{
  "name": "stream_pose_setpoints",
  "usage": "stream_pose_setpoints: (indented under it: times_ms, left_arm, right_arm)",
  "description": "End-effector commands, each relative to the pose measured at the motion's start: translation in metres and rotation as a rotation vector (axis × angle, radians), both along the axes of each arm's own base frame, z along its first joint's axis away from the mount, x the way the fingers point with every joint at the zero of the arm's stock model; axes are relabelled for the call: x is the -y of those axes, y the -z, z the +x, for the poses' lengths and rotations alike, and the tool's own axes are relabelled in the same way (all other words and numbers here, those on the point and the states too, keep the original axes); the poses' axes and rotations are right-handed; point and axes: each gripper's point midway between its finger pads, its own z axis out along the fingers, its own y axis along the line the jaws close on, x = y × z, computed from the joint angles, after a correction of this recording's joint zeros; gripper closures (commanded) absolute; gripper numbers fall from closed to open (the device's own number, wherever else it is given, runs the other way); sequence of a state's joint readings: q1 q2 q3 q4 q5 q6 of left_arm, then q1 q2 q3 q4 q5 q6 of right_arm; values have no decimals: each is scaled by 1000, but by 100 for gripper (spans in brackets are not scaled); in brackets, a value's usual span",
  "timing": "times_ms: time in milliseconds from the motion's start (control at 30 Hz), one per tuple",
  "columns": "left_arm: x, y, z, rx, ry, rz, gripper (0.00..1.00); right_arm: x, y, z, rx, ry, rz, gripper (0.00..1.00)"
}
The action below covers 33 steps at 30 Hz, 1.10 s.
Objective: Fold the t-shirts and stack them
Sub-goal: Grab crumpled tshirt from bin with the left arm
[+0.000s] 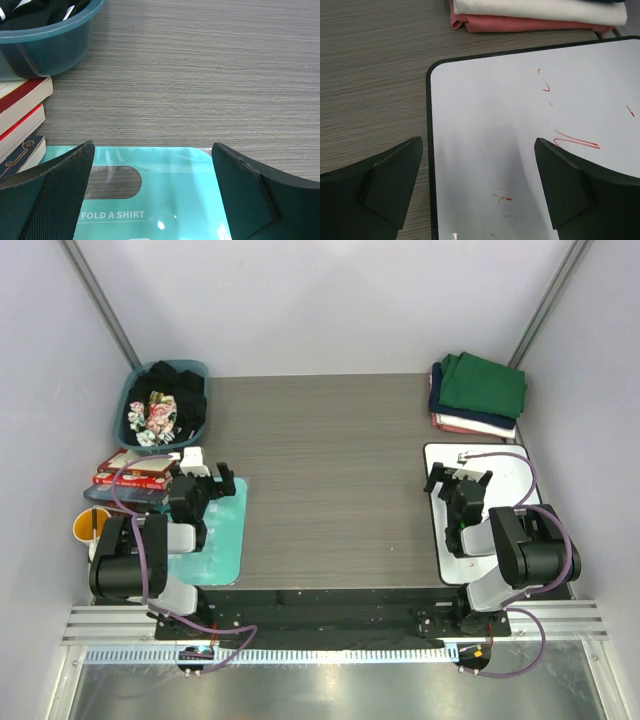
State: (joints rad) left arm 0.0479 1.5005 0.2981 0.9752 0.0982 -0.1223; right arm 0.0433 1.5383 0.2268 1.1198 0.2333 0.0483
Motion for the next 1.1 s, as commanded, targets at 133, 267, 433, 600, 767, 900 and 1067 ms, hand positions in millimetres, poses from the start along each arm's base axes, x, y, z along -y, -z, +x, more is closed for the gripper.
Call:
stream_pose_setpoints:
  times_ms: [133,267,433,600,767,900,1067]
  left_arm:
    - [2,-21,8,45,21,26,0]
    - [13,-69,28,-20,121,61,0]
    - [-13,-110,37,-108,54,221,0]
    - [-53,-141,65,-233,17,510,15]
    - [-77,-93,110,-403,89,602,27]
    - [-86,-53,131,-570,177,411,39]
    - [-124,-58,171,-550,80,337,37]
  right_arm:
    - [-12,-19,14,3,-79,-14,0]
    - [-8,-39,55,-157,-54,-29,0]
    - [-11,-56,65,-394,-136,-130,0]
    - [-12,-121,81,-404,-238,-278,0]
    - [-26,-162,86,-381,-345,-302,0]
    - [-40,-172,84,-345,-410,-279,0]
    - [-43,-148,78,-395,-440,-265,0]
